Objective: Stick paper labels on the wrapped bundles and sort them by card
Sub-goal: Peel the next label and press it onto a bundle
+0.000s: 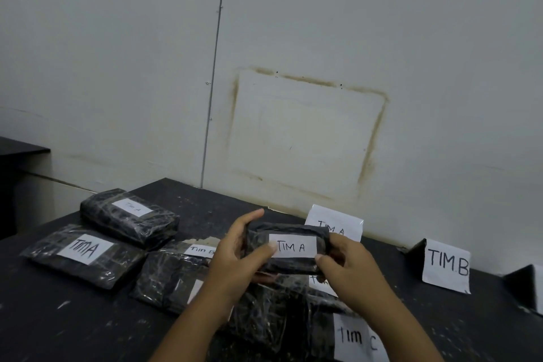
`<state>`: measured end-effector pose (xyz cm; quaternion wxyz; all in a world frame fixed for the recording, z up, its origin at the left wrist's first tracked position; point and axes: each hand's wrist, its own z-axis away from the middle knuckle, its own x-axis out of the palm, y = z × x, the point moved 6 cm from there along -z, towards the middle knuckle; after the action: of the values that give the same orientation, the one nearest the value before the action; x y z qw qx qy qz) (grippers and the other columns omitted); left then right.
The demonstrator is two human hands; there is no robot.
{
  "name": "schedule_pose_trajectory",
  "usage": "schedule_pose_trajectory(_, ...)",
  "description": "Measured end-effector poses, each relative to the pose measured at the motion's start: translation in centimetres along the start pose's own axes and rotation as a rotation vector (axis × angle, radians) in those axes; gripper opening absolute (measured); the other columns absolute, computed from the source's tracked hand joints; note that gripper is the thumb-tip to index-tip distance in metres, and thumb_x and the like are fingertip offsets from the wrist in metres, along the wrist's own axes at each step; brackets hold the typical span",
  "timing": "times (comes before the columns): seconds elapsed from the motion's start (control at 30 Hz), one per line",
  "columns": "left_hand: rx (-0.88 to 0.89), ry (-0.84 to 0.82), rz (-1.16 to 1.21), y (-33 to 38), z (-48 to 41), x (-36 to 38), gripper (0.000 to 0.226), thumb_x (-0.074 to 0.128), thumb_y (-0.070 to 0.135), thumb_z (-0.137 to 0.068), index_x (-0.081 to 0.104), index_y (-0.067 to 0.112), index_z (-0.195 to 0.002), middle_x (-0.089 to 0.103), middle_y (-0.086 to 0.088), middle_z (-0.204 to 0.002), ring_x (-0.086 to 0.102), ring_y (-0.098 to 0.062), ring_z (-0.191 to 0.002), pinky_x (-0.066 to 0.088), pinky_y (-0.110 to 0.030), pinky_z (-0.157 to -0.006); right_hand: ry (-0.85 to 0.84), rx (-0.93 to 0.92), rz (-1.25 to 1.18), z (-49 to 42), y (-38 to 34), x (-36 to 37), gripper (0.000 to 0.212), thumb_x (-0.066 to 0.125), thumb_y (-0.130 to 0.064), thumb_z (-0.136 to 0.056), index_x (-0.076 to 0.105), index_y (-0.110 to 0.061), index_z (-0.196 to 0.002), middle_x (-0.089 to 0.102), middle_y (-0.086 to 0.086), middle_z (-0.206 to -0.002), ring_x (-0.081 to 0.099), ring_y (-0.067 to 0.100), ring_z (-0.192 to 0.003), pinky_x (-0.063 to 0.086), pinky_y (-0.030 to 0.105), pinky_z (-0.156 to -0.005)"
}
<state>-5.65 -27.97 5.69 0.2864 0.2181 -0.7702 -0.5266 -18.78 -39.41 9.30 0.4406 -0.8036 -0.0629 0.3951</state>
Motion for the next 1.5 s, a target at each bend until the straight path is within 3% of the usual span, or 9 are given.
schedule_pose_trajectory(0.1, 0.152, 0.246, -0.156, 0.6, 0.8, 0.0, 0.034, 0.076, 0.039, -0.066, 0.062, 0.036, -0.097, 0.067, 0.01, -0.094, 0.066, -0.007, -0.084, 0.057, -0.026, -0.07, 0.091, 0.021, -0.055, 0.4, -0.6, 0.2, 0.028, 0.064, -0.045, -0.079, 0.066, -0.018, -0.078, 0.069, 0.005, -0.072, 0.065, 0.02, -0.068, 0.054, 0.04, -0.068)
schedule_pose_trajectory(0.2, 0.239, 0.326, -0.169, 0.8, 1.3, 0.4, 0.028, 0.078, 0.024, -0.073, 0.063, 0.032, -0.096, 0.067, 0.011, -0.086, 0.064, 0.003, -0.079, 0.049, -0.01, -0.063, 0.206, 0.049, -0.039, 0.8, -0.7, 0.5, 0.034, 0.068, -0.06, -0.067, 0.067, -0.026, -0.073, 0.07, -0.006, -0.069, 0.065, 0.006, -0.066, 0.056, 0.033, -0.065)
schedule_pose_trajectory(0.43, 0.253, 0.267, -0.188, 0.5, 0.7, 0.5, 0.033, 0.066, 0.013, -0.085, 0.061, 0.038, -0.106, 0.063, 0.019, -0.108, 0.06, 0.01, -0.094, 0.049, -0.009, -0.077, 0.273, 0.075, 0.017, 0.2, 0.3, 0.1, 0.038, 0.069, -0.057, -0.068, 0.069, -0.019, -0.069, 0.071, -0.004, -0.066, 0.066, 0.012, -0.064, 0.056, 0.04, -0.066)
schedule_pose_trajectory(0.57, 0.258, 0.23, -0.19, 0.6, 0.4, 0.0, 0.037, 0.061, 0.008, -0.089, 0.059, 0.038, -0.11, 0.062, 0.019, -0.115, 0.061, -0.001, -0.105, 0.051, -0.025, -0.091, 0.266, 0.046, 0.045, 0.0, 0.5, 0.2, 0.043, 0.065, -0.052, -0.075, 0.066, -0.01, -0.069, 0.069, 0.004, -0.065, 0.064, 0.018, -0.063, 0.053, 0.037, -0.061)
schedule_pose_trajectory(0.7, 0.255, 0.152, -0.237, 0.8, 0.1, -0.2, 0.041, 0.054, 0.006, -0.092, 0.055, 0.043, -0.109, 0.058, 0.021, -0.12, 0.055, 0.01, -0.108, 0.045, -0.007, -0.087, 0.29, 0.016, 0.068, 0.0, 0.4, -0.2, 0.047, 0.062, -0.042, -0.081, 0.053, -0.002, -0.06, 0.063, 0.014, -0.061, 0.055, 0.025, -0.056, 0.035, 0.029, -0.052)
schedule_pose_trajectory(1.0, 0.081, -0.028, -0.176, -0.1, -0.5, -0.1, 0.046, 0.043, 0.003, -0.097, 0.051, 0.043, -0.118, 0.062, 0.001, -0.125, 0.062, -0.01, -0.109, 0.05, -0.021, -0.087, 0.349, -0.038, 0.265, 0.7, -1.2, -0.8, 0.042, 0.049, -0.035, -0.092, 0.043, -0.015, -0.056, 0.051, -0.006, -0.053, 0.047, 0.007, -0.056, 0.032, 0.03, -0.066)
schedule_pose_trajectory(1.17, 0.048, -0.06, -0.189, 0.4, -0.4, -0.7, 0.056, 0.07, 0.026, -0.083, 0.042, 0.057, -0.12, 0.051, 0.001, -0.14, 0.051, -0.017, -0.126, 0.045, -0.041, -0.104, 0.281, -0.001, 0.218, 1.1, -2.5, -0.8, 0.041, 0.042, -0.042, -0.094, 0.049, -0.02, -0.06, 0.054, -0.007, -0.057, 0.051, 0.006, -0.064, 0.04, 0.037, -0.084)
schedule_pose_trajectory(1.33, -0.004, -0.117, -0.098, 1.4, 0.3, -2.1, 0.07, 0.056, -0.006, -0.089, 0.037, 0.036, -0.141, 0.049, -0.005, -0.14, 0.068, -0.01, -0.098, 0.057, -0.026, -0.072, 0.178, 0.016, 0.261, 1.9, -2.8, 0.7, 0.059, 0.042, -0.077, -0.071, 0.058, -0.02, -0.078, 0.062, -0.006, -0.072, 0.056, 0.019, -0.079, 0.047, 0.035, -0.076)
schedule_pose_trajectory(1.5, -0.038, -0.075, -0.131, 2.7, 1.5, -4.8, 0.07, 0.049, -0.012, -0.089, 0.036, 0.031, -0.143, 0.05, -0.011, -0.138, 0.067, -0.013, -0.077, 0.055, -0.025, -0.061, 0.07, -0.027, 0.295, 2.7, -4.6, 3.1, 0.033, 0.05, -0.056, -0.086, 0.046, -0.026, -0.072, 0.052, -0.013, -0.07, 0.054, 0.019, -0.079, 0.042, 0.035, -0.08)
